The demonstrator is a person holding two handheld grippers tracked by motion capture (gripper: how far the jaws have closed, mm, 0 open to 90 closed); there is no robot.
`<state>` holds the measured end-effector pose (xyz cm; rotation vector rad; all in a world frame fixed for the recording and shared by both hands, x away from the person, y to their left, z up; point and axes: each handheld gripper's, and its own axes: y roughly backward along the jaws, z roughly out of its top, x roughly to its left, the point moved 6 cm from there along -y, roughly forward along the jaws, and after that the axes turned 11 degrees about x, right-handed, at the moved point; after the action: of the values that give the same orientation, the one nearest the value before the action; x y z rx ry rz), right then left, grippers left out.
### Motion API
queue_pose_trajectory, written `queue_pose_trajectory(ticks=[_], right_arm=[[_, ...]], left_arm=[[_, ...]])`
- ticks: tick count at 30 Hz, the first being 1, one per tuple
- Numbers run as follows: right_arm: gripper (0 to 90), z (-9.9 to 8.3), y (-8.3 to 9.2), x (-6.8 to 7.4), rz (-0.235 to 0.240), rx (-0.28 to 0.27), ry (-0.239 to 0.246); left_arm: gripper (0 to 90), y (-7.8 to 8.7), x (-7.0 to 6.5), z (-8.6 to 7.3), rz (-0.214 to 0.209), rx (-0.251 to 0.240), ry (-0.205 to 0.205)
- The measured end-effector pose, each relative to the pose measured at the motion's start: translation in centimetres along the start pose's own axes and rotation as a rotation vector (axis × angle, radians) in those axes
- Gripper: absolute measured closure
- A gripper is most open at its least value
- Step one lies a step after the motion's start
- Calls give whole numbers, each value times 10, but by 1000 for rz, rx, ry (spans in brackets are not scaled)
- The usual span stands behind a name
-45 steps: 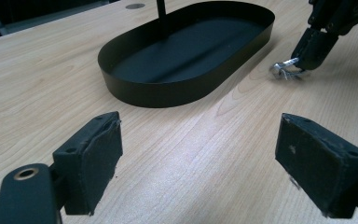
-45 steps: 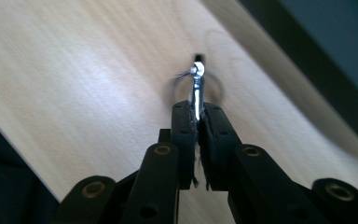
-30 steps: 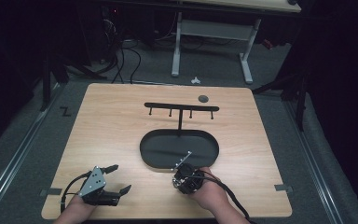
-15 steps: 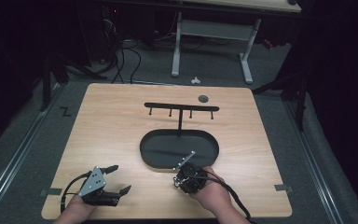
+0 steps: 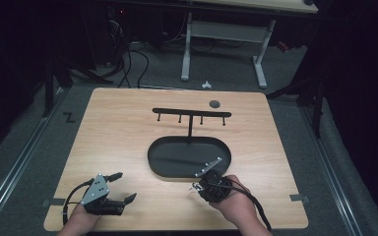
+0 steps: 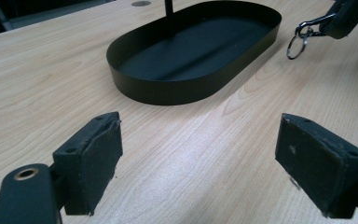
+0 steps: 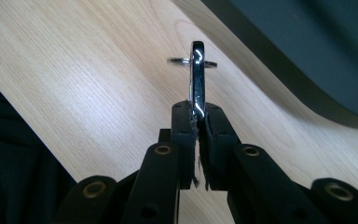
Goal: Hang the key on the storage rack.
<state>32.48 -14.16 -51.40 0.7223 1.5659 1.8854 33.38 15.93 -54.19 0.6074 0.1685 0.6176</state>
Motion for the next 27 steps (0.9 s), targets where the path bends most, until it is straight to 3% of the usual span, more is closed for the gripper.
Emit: queue_pose_trajectory(ticks=[6,16,23,24,25,27], right_arm=[[846,-10,8,-8,-4,-17,-32],[845,-27,18,-25,-15,-29,-79],[845,-38,23,-38,-27,-31,-126],[845,-40,24,-38,-22,-28,-150],[845,-41,25,-41,-32,-32,-129],[845,-43,26,-44,-36,-31,-142]], left_arm=[[153,-3,0,-1,1,34,-1],[153,-2,-2,-1,-9,32,-20],[153,-2,-2,-1,-6,36,-20],[153,-2,-2,-1,-7,37,-21],[152,-3,-2,-1,-8,39,-22],[152,-3,-2,-2,-10,45,-26]])
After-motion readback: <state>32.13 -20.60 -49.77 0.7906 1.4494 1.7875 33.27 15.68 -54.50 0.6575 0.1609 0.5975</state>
